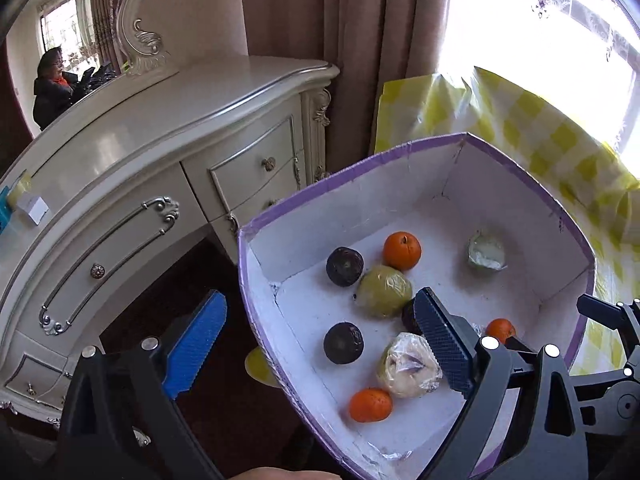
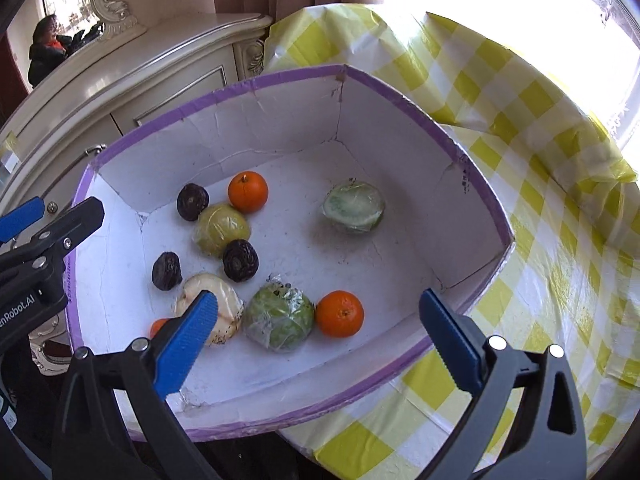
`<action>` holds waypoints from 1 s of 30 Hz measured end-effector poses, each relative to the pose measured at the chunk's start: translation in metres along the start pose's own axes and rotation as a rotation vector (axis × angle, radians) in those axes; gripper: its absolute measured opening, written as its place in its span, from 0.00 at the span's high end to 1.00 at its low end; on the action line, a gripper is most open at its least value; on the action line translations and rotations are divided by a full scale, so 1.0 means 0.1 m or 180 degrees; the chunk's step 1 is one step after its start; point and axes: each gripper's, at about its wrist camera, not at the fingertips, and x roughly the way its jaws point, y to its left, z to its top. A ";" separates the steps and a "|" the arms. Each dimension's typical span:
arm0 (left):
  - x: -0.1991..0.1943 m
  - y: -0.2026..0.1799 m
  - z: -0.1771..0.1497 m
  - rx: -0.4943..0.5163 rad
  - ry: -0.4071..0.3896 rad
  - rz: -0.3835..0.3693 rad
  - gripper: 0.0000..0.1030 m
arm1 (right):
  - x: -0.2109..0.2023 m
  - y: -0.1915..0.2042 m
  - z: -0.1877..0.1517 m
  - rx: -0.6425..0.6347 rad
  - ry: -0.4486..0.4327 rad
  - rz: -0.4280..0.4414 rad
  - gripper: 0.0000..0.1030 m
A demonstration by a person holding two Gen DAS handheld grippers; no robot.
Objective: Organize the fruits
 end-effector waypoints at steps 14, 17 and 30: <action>0.25 -0.21 -0.11 0.0222 0.0296 -0.0150 0.11 | 0.06 0.04 -0.11 -0.0098 0.0048 -0.0029 0.02; 0.25 -0.21 -0.10 0.0218 0.0301 -0.0168 0.11 | 0.06 0.05 -0.12 -0.0108 0.0041 -0.0042 0.02; 0.28 -0.24 -0.12 0.0221 0.0342 -0.0195 0.11 | 0.04 0.03 -0.11 -0.0087 0.0043 -0.0015 0.02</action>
